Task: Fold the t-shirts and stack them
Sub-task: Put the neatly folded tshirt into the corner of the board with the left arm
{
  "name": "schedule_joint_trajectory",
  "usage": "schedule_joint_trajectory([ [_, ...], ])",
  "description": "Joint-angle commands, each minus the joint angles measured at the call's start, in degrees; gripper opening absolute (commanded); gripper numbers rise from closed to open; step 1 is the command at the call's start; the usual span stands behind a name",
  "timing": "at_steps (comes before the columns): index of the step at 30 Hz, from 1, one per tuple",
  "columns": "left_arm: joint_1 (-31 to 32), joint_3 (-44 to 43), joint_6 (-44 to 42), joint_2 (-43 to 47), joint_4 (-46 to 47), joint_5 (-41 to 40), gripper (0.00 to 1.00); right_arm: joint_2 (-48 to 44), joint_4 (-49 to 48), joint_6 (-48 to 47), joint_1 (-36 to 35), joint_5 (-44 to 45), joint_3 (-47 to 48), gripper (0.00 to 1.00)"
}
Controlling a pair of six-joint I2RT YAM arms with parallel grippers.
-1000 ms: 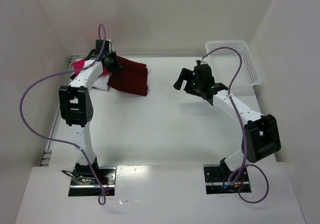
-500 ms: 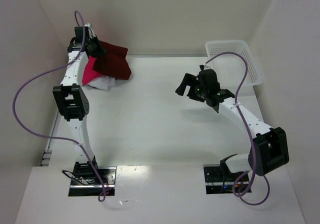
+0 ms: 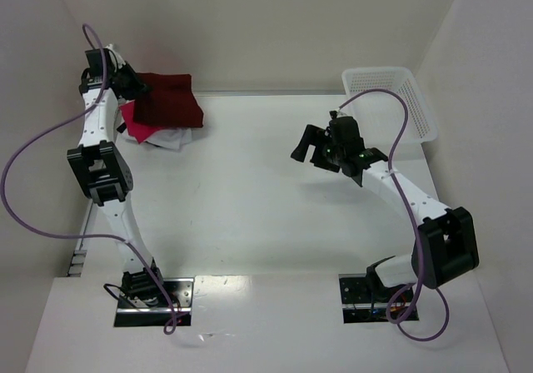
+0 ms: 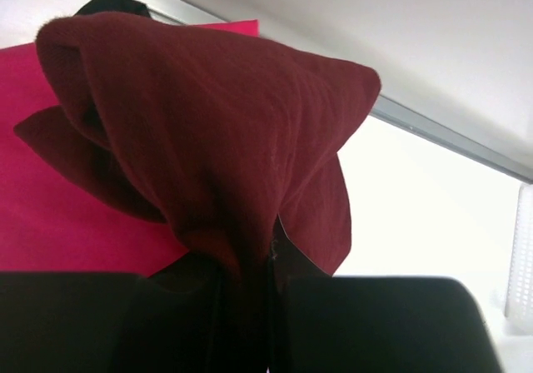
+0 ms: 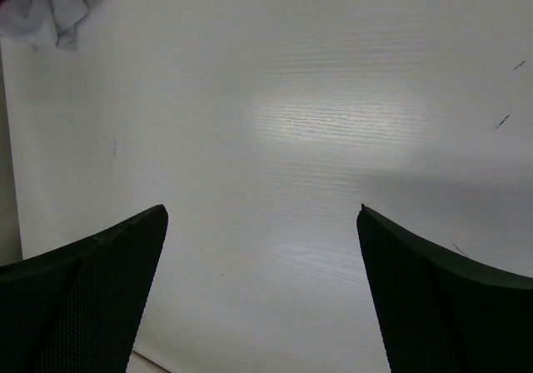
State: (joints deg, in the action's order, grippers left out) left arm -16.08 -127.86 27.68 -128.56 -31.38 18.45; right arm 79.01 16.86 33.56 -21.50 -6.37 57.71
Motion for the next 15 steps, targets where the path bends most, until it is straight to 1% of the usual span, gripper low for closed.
schedule_joint_trajectory([
  [1, -1.8, 2.0, 1.3, 4.5, 4.1, 2.6, 0.03, 0.4, 0.3, 0.0, -0.5, -0.3, 1.3, 1.00],
  [3, -2.6, 4.3, 2.5, 4.5, 5.8, 3.1, 0.03, 0.4, 0.3, 0.0, -0.5, -0.3, 1.3, 1.00],
  [4, -3.4, 6.8, 2.6, 5.0, 6.6, 3.1, 0.03, 0.4, 0.3, 0.0, -0.5, -0.3, 1.3, 1.00],
  [7, -4.7, 9.9, 3.6, 5.5, 8.3, 0.8, 0.03, 0.4, 0.3, 0.0, -0.5, -0.3, 1.2, 1.00],
  [12, -6.7, 12.1, 3.6, 5.0, 9.5, -1.2, 0.03, -0.1, -0.3, 0.0, -0.5, 0.2, 0.7, 1.00],
  [15, -7.2, 11.3, 3.6, 4.3, 9.5, -1.2, 0.15, -0.1, -0.8, 0.0, -0.5, 0.2, 0.2, 1.00],
])
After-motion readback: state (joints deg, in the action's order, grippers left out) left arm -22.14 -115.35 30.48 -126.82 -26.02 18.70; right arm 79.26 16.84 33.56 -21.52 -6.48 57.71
